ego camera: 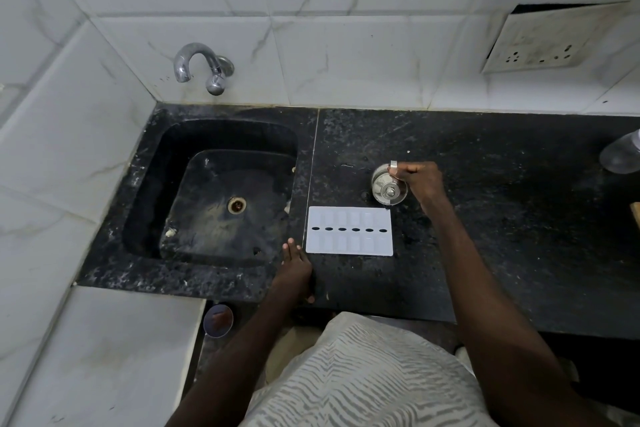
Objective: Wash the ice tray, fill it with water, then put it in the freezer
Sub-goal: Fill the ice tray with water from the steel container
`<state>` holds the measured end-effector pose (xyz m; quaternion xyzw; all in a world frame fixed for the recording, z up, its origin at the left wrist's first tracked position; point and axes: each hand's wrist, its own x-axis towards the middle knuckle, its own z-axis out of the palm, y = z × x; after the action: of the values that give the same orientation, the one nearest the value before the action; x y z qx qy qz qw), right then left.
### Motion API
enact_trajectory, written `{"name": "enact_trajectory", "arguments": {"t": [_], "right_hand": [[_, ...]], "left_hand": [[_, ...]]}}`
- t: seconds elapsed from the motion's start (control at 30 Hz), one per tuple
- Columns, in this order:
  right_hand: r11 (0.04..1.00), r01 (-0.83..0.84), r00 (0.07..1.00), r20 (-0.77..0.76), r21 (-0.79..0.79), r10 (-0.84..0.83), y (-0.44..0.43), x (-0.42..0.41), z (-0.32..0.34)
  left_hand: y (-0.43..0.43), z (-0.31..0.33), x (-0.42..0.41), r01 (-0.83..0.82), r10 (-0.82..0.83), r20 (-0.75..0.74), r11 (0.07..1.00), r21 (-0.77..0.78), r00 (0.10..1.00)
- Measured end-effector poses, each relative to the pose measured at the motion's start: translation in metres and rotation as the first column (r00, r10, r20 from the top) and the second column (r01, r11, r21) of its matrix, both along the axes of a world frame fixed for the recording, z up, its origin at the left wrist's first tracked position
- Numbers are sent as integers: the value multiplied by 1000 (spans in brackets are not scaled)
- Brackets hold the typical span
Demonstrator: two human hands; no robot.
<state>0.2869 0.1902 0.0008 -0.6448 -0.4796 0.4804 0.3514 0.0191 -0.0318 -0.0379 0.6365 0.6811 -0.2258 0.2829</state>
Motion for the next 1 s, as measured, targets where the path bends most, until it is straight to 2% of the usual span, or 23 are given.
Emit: {"name": "enact_trajectory", "arguments": {"t": [1.0], "right_hand": [[1000, -15, 1000, 13, -10, 15, -2, -3, 11]], "left_hand": [[0, 5, 2, -13, 13, 0, 1000, 25, 1000]]}}
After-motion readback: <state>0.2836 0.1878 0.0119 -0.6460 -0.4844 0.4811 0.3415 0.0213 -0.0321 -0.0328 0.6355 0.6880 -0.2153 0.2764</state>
